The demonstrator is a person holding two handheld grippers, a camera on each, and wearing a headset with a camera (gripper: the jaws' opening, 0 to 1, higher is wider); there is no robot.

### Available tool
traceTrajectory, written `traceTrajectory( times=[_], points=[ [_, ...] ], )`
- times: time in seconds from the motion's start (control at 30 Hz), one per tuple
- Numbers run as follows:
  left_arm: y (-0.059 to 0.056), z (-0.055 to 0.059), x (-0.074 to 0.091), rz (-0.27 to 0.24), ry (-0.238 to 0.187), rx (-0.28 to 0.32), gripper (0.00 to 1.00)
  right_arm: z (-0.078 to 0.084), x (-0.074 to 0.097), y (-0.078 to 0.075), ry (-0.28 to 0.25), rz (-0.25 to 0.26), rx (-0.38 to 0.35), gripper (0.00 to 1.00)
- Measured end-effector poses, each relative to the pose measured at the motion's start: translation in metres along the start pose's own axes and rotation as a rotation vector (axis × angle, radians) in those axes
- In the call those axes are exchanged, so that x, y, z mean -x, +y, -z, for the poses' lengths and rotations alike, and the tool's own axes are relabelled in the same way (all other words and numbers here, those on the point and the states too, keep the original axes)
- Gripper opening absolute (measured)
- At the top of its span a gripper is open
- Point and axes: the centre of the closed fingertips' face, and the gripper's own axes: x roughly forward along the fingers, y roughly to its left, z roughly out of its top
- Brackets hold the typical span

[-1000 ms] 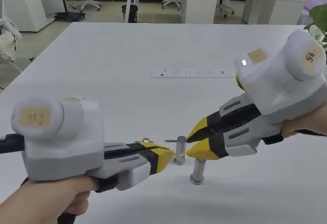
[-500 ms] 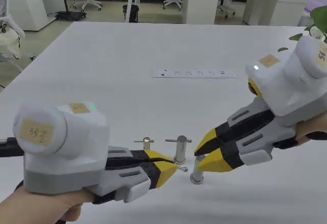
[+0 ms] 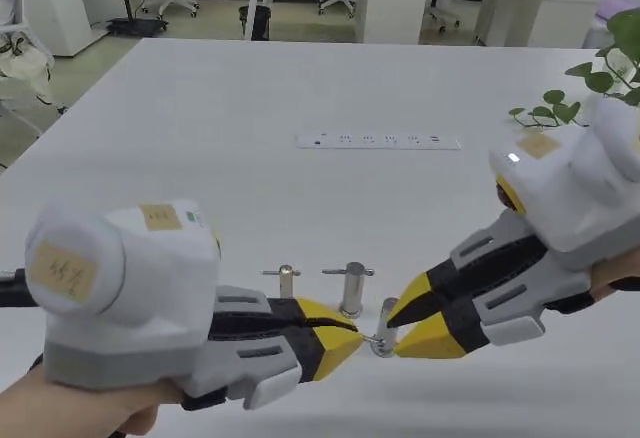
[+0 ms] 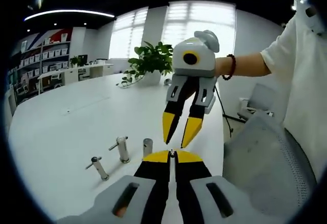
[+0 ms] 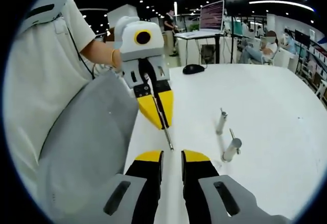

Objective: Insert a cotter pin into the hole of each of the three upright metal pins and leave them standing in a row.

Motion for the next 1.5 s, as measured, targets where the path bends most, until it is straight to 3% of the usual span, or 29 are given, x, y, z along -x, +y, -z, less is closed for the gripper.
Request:
traceTrajectory(
  times=[0.53,0.73,1.1,1.5],
  points=[
    [-0.016,-0.002,-0.001,0.065,-0.01,-0.056,0.0,0.001,-0.009,0.012,-0.011,-0.06,0.025,0.12],
    [-0.017,-0.001,0.0,0.07,-0.003,-0.064,0.0,0.001,-0.01,0.017,-0.014,-0.084,0.033,0.07],
    [-0.021,0.0,0.003,0.087,-0.004,-0.065,0.0,0.0,-0.01,0.021,-0.008,-0.109,0.036,0.05],
    [-0.023,0.004,0.001,0.087,0.014,-0.064,0.02,0.003,-0.009,0.026,0.036,-0.121,0.044,0.03]
  ],
)
